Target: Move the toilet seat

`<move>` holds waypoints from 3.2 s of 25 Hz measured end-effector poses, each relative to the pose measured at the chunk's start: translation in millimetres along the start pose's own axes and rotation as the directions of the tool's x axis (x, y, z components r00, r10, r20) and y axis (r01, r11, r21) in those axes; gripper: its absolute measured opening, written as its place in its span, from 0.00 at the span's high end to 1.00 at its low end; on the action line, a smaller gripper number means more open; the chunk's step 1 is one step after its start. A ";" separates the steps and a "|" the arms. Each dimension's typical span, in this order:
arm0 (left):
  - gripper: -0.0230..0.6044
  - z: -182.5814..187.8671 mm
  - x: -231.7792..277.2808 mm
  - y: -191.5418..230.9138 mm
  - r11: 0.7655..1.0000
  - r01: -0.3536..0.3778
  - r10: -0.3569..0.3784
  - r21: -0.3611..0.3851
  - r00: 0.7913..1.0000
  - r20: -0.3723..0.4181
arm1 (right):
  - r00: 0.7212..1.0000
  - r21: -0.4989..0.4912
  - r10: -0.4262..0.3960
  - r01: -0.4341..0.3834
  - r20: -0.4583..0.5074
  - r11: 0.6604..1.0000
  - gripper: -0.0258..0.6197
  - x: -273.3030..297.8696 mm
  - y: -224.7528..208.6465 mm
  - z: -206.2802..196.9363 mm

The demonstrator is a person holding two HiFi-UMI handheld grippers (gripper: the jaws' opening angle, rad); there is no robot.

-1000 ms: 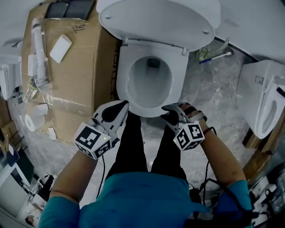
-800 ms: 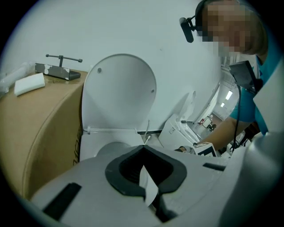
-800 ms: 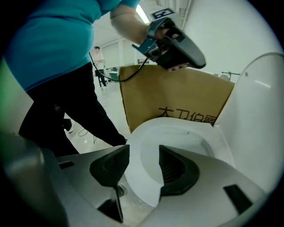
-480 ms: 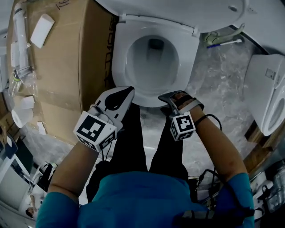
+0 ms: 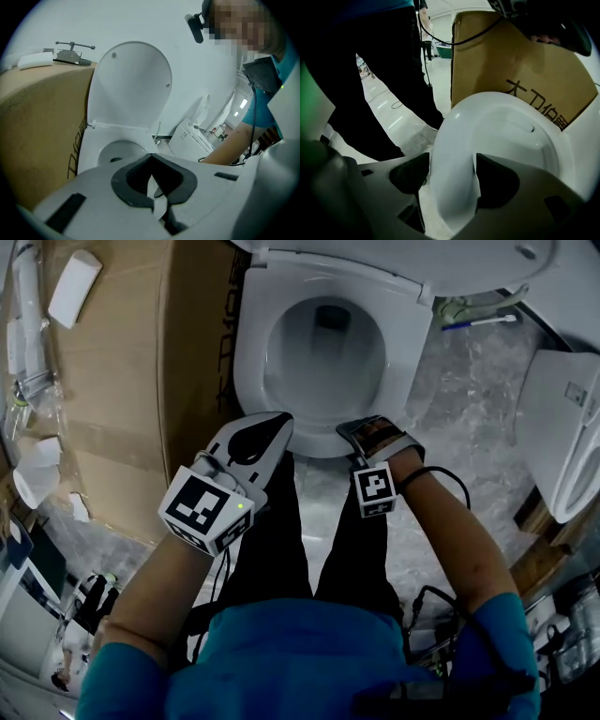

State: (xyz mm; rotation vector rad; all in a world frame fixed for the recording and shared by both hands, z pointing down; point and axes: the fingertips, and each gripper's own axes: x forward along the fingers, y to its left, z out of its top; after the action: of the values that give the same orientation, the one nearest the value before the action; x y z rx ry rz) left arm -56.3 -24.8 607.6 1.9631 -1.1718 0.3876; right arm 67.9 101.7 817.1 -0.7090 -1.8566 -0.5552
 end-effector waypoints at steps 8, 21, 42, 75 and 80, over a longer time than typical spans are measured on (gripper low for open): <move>0.98 6.2 -4.4 7.2 1.000 0.000 0.000 -0.017 1.000 0.007 | 0.999 -0.023 -0.015 0.013 -0.051 1.000 0.53 13.8 -6.9 1.4; 0.98 18.4 -12.1 10.9 1.000 0.006 -0.005 -0.026 1.000 0.017 | 0.997 -0.052 0.014 -0.018 -0.072 0.998 0.53 2.9 -5.3 1.4; 0.98 36.4 -32.3 5.7 0.999 0.016 -0.014 -0.040 0.998 0.054 | 0.988 0.067 -0.155 0.154 0.003 0.986 0.55 -40.6 -17.3 26.0; 0.98 79.3 -62.8 -7.2 1.000 0.008 -0.007 -0.002 0.994 0.113 | 0.963 0.071 -0.269 0.266 0.033 0.961 0.66 -133.9 -32.4 42.7; 0.98 81.8 -70.1 -11.4 1.000 -0.002 0.001 0.011 0.992 0.127 | 0.947 0.090 -0.318 0.315 0.030 0.945 0.68 -153.0 -40.6 42.8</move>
State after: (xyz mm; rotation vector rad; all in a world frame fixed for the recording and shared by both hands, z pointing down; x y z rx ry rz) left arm -94.3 -42.6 507.8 2.0213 -1.2530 0.2741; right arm 57.4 67.3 657.1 -0.3692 -2.0378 -0.6665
